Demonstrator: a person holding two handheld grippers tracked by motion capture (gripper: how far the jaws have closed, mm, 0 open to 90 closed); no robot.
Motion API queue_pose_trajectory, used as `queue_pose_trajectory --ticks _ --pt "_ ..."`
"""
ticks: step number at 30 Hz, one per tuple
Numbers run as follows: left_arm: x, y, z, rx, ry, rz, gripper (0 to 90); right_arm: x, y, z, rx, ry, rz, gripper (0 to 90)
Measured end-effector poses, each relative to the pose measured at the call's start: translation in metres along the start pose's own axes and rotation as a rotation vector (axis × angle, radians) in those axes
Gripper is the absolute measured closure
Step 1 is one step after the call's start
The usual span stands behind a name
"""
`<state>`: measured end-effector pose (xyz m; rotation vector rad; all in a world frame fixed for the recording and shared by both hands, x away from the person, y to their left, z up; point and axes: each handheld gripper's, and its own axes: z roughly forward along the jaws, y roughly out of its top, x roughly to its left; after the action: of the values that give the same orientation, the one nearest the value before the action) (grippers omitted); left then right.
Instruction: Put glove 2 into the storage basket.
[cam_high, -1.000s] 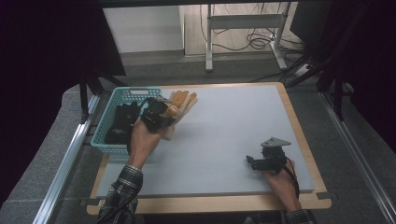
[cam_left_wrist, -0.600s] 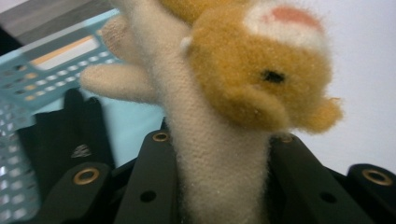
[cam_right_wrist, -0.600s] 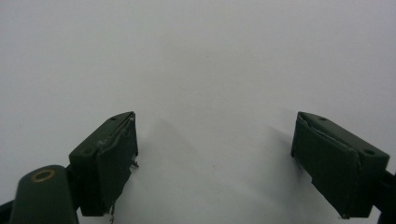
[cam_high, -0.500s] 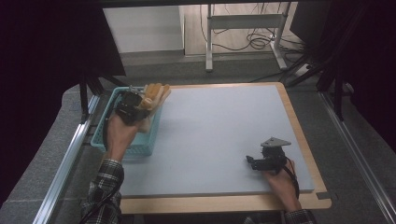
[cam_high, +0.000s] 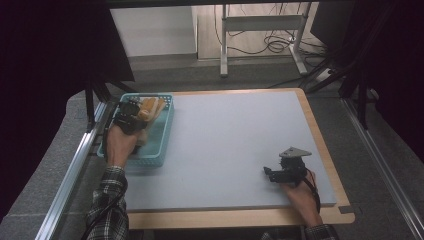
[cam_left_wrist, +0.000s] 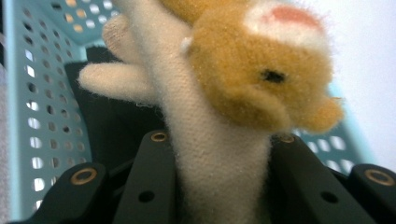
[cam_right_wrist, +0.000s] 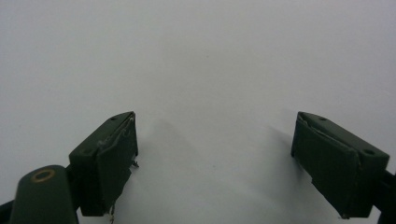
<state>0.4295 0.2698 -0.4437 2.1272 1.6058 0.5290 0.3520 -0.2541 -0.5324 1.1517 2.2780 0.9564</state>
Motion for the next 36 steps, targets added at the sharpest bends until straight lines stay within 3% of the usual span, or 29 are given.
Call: queue_pose_trajectory --ticks 14,17,19,21,23,25,28,32,36 --pt "-0.009 0.011 0.055 0.096 -0.064 0.005 69.6 0.0 0.0 0.0 0.001 0.0 -0.001 14.2" --pt "-0.012 0.014 0.066 0.143 -0.083 0.008 59.5 0.0 0.0 0.0 0.001 0.001 0.0 14.2" --pt "-0.013 0.014 0.072 0.18 -0.092 0.015 42.4 0.0 0.0 0.0 0.001 0.001 0.0 14.2" --pt "-0.009 0.014 0.073 0.178 -0.108 -0.01 33.7 0.0 0.0 0.0 0.0 0.001 0.0 14.2" --pt "-0.006 0.014 0.069 0.177 -0.148 -0.046 19.3 0.0 0.0 0.0 0.0 0.001 0.0 14.2" --pt "-0.005 0.016 0.06 0.164 -0.138 -0.032 13.9 0.0 0.0 0.0 0.001 0.001 0.0 14.2" --pt "0.0 0.019 0.045 0.111 -0.157 -0.049 10.1 0.0 0.0 0.0 0.0 0.0 -0.001 14.2" --pt "0.006 0.021 0.029 0.04 -0.152 -0.074 13.7 0.0 0.0 0.0 0.0 0.0 -0.001 14.2" --pt "0.009 0.017 0.024 0.013 -0.128 -0.063 30.9 0.0 0.0 0.0 0.0 0.0 -0.001 14.2"
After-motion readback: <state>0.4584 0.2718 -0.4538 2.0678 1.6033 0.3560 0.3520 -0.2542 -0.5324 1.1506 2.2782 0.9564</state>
